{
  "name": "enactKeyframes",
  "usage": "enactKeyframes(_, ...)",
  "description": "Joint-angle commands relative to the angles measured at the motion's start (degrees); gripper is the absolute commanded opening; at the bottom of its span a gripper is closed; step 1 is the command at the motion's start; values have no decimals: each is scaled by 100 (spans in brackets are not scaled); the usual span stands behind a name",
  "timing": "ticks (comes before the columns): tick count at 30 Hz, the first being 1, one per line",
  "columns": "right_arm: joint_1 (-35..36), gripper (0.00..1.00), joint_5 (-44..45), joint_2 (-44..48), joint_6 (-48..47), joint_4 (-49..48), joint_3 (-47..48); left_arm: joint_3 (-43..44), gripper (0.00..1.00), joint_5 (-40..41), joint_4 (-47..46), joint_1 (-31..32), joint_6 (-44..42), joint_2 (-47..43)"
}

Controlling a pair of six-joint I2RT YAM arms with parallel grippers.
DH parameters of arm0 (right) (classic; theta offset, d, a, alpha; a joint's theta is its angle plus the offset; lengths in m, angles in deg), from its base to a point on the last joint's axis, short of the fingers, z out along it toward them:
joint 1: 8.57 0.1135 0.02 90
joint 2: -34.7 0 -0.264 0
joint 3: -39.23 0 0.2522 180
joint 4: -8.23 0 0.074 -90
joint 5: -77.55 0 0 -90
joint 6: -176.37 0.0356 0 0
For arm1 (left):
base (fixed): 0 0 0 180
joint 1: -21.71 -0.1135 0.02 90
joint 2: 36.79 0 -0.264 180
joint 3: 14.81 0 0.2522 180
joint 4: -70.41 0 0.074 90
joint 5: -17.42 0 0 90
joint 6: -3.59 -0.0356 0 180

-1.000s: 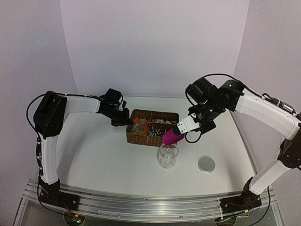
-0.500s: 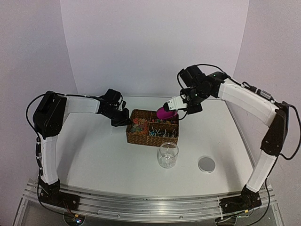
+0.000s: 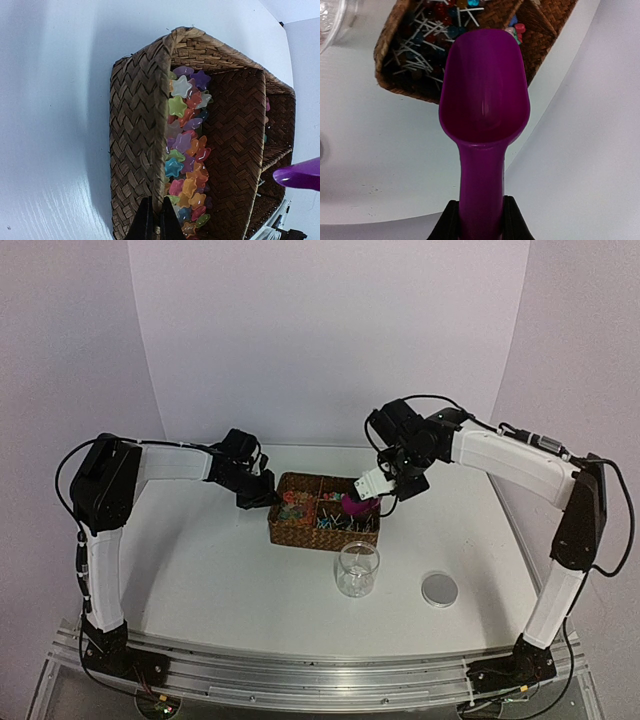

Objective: Pack the candies
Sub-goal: Scoop the fake candies from the storage box.

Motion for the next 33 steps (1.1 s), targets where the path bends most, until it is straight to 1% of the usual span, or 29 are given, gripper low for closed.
enactKeyframes(1, 202, 0, 333, 387, -345, 296, -120, -45, 0, 78, 547, -109, 130, 3)
enactKeyframes(7, 203, 0, 725, 22, -510, 346, -180, -78, 0, 58, 534, -111, 153, -5)
enactKeyframes(12, 197, 0, 998, -101, -644, 350, -107, -93, 0, 97, 522, -111, 136, -51)
enactKeyframes(17, 170, 0, 938, -244, -715, 350, -119, -34, 0, 96, 549, -111, 106, -11)
enactKeyframes(22, 229, 0, 730, -953, -832, 326, 133, -57, 0, 50, 514, -111, 105, -14)
enactKeyframes(25, 365, 0, 491, -1362, -837, 343, 517, -51, 0, 45, 505, -111, 92, -22)
enactKeyframes(28, 410, 0, -69, -1564, -613, 344, 741, -38, 0, 47, 505, -111, 60, -24)
enactKeyframes(32, 280, 0, -1313, -1619, 138, 402, 940, -1, 0, 24, 515, -111, 18, 1)
enactKeyframes(33, 188, 0, -1806, -1615, 361, 403, 992, 9, 0, 22, 518, -111, 11, 6)
